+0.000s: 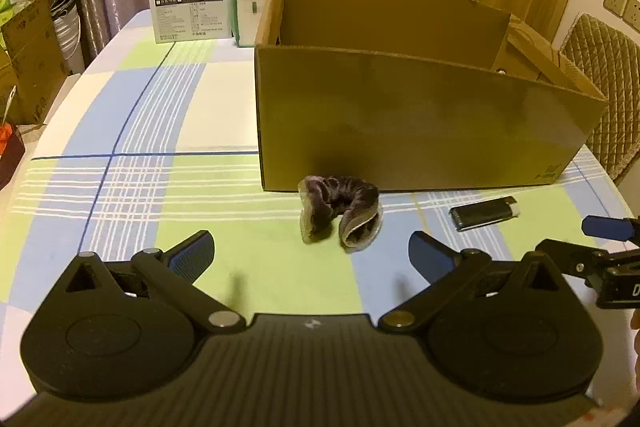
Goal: Organize objects
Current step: 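Grasp the brown scrunchie with the left tool while the right tool grasps the black lighter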
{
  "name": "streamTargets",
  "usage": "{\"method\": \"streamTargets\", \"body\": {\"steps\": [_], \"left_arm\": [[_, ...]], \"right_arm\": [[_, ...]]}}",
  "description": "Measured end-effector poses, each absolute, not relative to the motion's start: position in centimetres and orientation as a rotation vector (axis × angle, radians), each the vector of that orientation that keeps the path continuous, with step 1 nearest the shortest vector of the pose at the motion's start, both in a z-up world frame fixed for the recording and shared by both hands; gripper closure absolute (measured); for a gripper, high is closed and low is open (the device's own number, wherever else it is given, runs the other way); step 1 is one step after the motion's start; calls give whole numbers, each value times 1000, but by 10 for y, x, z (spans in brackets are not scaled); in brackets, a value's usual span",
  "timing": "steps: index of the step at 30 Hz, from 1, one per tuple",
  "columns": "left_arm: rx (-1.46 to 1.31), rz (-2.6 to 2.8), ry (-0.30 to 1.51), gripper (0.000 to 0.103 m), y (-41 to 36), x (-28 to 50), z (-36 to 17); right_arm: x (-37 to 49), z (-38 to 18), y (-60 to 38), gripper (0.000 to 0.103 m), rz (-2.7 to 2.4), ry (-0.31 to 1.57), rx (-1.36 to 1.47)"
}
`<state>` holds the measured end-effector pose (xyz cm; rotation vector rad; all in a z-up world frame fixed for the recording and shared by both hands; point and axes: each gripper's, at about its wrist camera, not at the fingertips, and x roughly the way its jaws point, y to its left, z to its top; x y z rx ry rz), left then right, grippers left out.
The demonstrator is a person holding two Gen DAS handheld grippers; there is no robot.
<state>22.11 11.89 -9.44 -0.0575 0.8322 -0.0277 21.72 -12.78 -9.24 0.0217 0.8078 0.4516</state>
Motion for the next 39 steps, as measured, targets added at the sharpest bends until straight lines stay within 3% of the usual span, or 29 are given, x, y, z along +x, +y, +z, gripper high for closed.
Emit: {"method": "streamTargets", "body": {"steps": [25, 31, 33, 39], "left_arm": [[-56, -39, 858, 2, 131, 247, -115], [-56, -49, 859, 2, 128, 247, -117], [-62, -51, 855, 2, 129, 247, -117], [-34, -90, 827, 2, 118, 251, -117]], "right_arm": [[255, -143, -80, 3, 366, 760, -90], [256, -145, -78, 13, 364, 736, -104], [255, -145, -77, 24, 362, 728, -123], [250, -142, -80, 24, 347, 719, -115]]}}
